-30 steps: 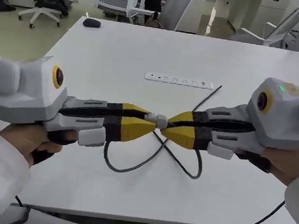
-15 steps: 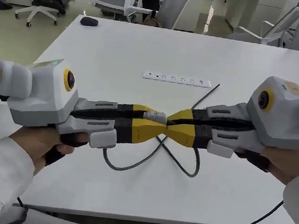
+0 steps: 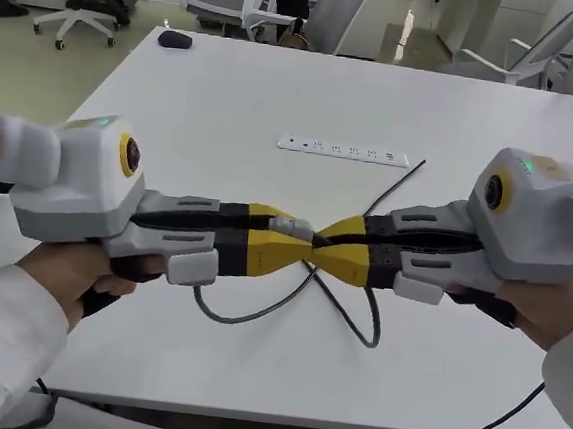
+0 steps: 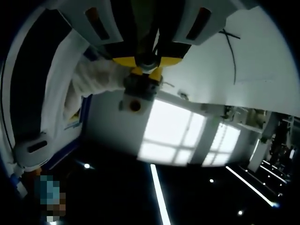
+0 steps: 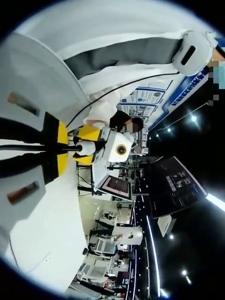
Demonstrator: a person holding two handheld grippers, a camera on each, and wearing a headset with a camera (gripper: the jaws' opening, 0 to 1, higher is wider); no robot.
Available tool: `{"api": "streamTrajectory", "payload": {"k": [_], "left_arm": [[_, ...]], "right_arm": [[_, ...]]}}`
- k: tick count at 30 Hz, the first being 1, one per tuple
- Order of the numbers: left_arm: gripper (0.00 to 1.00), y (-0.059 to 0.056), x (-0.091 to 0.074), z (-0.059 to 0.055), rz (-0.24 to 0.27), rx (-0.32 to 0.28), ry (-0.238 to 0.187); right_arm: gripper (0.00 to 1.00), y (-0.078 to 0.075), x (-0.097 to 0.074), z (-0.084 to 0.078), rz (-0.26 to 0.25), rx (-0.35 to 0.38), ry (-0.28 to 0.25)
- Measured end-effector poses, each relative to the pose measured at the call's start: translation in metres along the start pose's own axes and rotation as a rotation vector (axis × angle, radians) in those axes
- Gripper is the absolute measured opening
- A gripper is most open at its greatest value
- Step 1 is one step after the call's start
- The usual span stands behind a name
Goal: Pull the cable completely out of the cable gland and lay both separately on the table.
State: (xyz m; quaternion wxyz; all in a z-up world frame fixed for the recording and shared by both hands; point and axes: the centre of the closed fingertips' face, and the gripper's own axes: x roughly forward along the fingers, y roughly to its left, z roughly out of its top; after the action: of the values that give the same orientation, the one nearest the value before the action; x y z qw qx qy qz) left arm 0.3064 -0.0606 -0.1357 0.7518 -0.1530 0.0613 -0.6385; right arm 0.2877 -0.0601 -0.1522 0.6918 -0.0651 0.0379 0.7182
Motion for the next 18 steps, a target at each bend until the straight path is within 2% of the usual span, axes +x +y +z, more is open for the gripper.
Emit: {"api": "streamTrajectory", "payload": {"k": [7, 12, 18], "left_arm": [[0.16, 0.000, -0.001, -0.004, 0.011, -0.002, 0.016], [0.16, 0.003, -0.006, -0.003, 0.022, -0.017, 0.013], [0.16, 0.002, -0.009, -0.004, 0.027, -0.021, 0.018]], "right_arm": [[0.02, -0.003, -0.008, -0.021, -0.010, -0.047, 0.082], [0.02, -0.010, -0.015, -0.041, -0.036, -0.048, 0.142], [0.02, -0.013, -0.022, -0.063, -0.057, -0.026, 0.184]]}}
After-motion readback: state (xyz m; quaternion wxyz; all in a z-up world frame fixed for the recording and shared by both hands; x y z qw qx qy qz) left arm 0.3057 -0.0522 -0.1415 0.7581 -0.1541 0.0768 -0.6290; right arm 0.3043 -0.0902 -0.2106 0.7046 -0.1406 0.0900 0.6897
